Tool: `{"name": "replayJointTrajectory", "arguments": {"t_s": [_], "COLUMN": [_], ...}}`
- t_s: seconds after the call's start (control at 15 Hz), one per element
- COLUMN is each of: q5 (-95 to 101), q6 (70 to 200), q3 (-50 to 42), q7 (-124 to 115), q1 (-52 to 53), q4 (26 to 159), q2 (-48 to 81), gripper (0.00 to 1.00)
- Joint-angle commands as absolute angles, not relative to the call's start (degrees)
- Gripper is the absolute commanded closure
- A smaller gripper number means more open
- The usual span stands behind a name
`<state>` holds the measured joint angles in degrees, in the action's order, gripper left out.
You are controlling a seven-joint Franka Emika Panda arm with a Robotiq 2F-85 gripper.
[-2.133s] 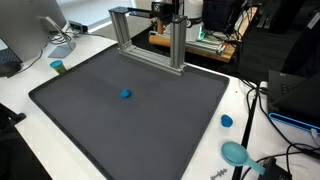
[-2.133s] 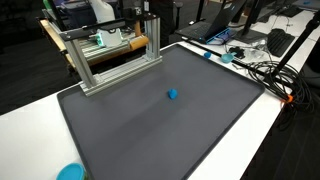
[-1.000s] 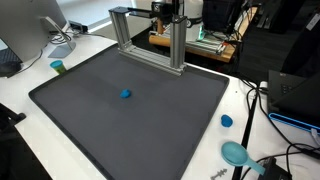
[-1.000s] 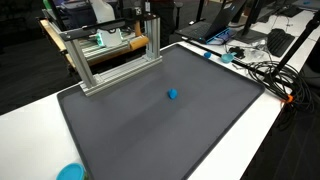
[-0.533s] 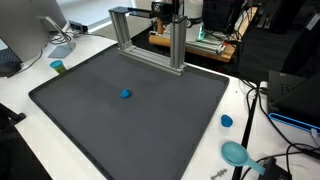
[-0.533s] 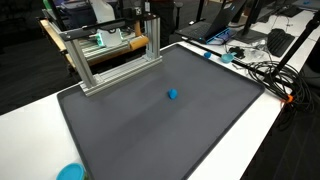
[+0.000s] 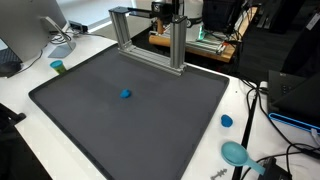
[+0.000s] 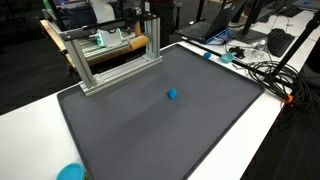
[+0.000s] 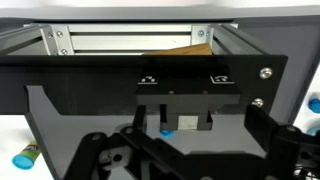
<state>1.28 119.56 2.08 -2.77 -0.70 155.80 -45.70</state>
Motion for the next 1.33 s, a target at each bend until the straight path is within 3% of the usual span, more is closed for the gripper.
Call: {"name": "replayJointTrajectory", "arguments": {"t_s": [0.0, 0.67, 0.87, 1.0, 1.07, 1.13, 1.27], "q5": [1.63, 1.78, 2.09, 2.18, 2.28, 2.25, 2.12], "q6": [121.21, 127.04, 127.44, 126.84, 126.54, 126.3, 125.7], "q3": [2.08, 2.41, 2.85, 2.96, 3.03, 2.96, 2.88], "q7": [-2.21, -5.66, -5.9, -6.18, -6.4, -6.45, -6.41], "q1": [-0.22, -2.38, -2.34, -2.45, -2.55, -2.55, -2.4], "q4": [156.3, 156.43, 156.57, 156.47, 156.43, 156.5, 156.7], "q2": [-45.45, -42.3, -40.69, -40.02, -39.8, -39.82, -40.0], "gripper": [0.0, 0.0, 0.15, 0.16, 0.24, 0.21, 0.23]}}
